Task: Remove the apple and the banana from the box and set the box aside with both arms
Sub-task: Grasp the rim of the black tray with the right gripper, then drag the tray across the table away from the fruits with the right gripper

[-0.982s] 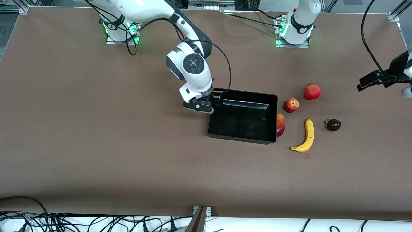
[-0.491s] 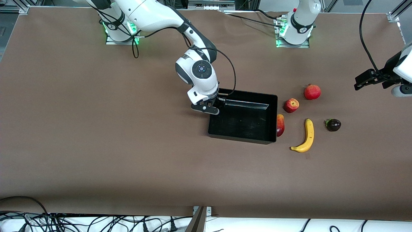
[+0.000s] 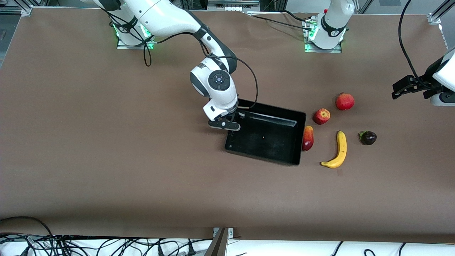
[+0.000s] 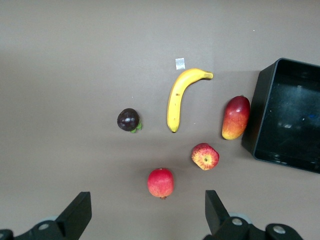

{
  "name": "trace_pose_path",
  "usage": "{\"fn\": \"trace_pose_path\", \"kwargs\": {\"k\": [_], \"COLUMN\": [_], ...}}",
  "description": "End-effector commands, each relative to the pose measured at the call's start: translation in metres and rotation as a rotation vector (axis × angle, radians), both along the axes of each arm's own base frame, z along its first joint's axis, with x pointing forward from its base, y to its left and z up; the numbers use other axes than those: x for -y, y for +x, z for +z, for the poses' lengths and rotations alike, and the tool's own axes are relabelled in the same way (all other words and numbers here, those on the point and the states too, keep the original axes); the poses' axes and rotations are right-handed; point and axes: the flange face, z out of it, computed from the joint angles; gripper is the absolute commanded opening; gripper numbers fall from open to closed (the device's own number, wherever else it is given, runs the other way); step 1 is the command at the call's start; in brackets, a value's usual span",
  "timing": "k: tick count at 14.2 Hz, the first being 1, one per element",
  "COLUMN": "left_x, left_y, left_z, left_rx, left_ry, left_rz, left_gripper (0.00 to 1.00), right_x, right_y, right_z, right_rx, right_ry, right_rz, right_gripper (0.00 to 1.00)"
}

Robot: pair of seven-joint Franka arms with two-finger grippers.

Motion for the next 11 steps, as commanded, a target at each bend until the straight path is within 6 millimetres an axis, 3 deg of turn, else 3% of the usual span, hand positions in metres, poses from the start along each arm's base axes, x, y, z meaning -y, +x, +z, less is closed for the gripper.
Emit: {"fn": "trace_pose_path", "kwargs": {"k": [1, 3, 8, 11], "left_x": [0.000, 0.000, 0.002, 0.002], "left_y": [0.002, 0.003, 0.004, 0.004], "left_z": [0.006, 0.009, 0.011, 0.012], "left_rx": [-0.010, -0.005, -0.002, -0.001], "left_ry": [0.018, 0.039, 0.042, 0.065], "left_rz": [-0.024, -0.030, -0.035, -0.041], "left_gripper": [1.00, 1.00, 1.00, 1.00], "right_x": [0.036, 0.074, 0.163, 0.242], "right_y": [0.027, 0.053, 0.094, 0.119], "right_z": [0.046, 0.084, 0.131, 0.126], "right_rx": [-0.024, -0.034, -0.076, -0.133], "right_ry": [-0.034, -0.034, -0.039, -0.067], "right_rz": [0.040, 0.081, 0.175, 0.239], "right_gripper": [0.00, 0.00, 0.00, 0.00]}}
